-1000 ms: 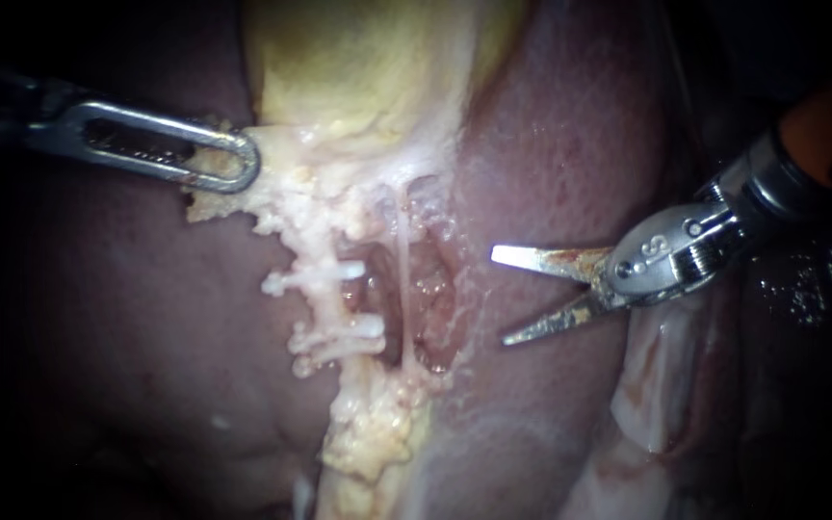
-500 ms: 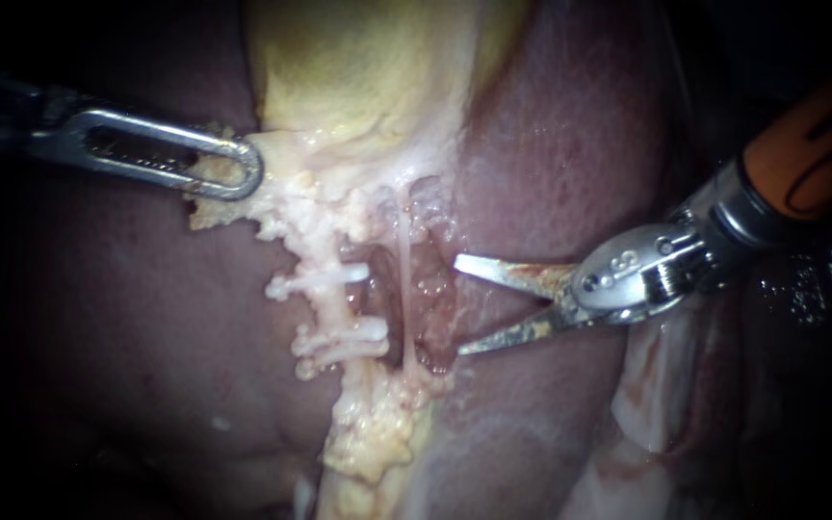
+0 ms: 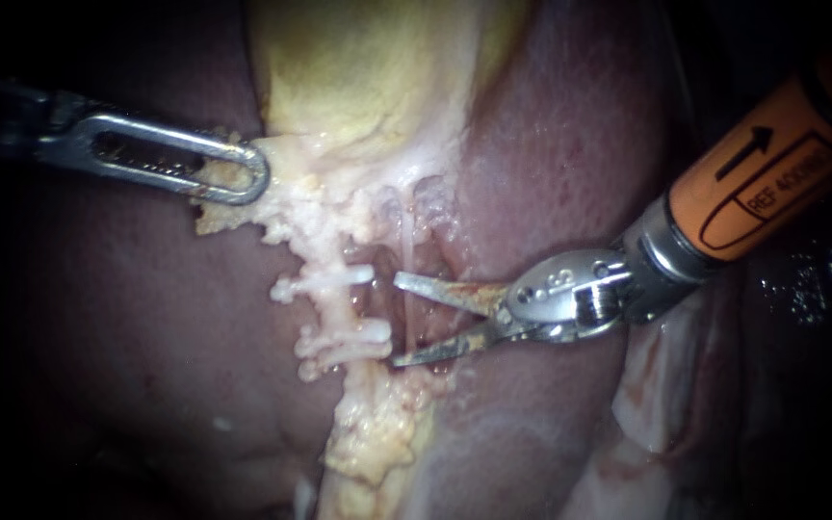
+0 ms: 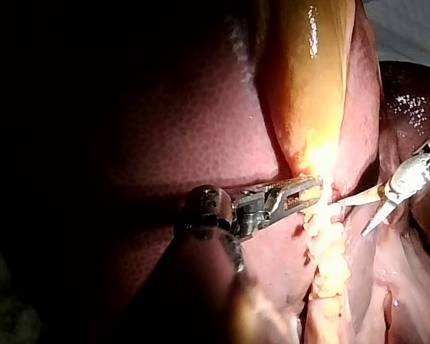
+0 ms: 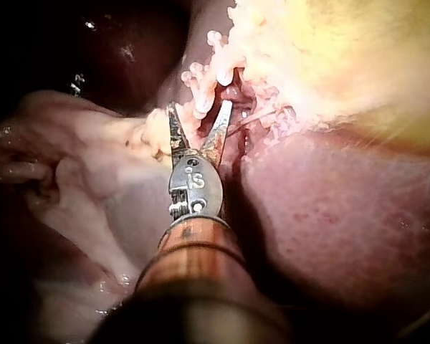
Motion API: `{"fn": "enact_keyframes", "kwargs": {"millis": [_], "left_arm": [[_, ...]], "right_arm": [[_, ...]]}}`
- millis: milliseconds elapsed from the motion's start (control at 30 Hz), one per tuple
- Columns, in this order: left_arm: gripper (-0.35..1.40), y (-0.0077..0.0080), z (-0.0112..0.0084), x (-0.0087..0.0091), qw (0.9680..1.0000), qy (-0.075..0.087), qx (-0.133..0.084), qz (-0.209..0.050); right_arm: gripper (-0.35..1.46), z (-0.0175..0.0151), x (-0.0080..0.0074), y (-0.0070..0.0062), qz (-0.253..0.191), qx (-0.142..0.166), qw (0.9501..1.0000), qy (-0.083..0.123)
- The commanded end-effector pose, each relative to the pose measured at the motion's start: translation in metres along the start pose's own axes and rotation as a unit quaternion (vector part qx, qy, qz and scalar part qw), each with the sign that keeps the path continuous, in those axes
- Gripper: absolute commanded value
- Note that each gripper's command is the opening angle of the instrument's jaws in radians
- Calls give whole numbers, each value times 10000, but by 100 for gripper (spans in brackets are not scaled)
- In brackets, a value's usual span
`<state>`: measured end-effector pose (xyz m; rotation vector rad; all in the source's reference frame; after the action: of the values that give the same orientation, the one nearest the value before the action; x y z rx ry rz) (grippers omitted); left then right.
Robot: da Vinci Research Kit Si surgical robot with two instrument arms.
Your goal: Go to the cutting position left tube
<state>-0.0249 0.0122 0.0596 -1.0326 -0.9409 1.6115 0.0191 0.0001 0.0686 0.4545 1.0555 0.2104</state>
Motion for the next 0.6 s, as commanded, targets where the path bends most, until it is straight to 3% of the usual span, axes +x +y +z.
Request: {"fn": "enact_keyframes", "kwargs": {"millis": [33, 367, 600], "left_arm": [[-35, 0, 0, 0, 10000, -6, -5, 0], [-35, 1, 0, 0, 10000, -4, -3, 0], [-35, 2, 0, -1, 10000, -14, -14, 0]], "right_arm": [[140, 2, -5, 3, 34, 27, 10000, 0], [143, 16, -44, 28, 98, 57, 9999, 7], [143, 18, -47, 30, -68, 413, 9991, 54]]}}
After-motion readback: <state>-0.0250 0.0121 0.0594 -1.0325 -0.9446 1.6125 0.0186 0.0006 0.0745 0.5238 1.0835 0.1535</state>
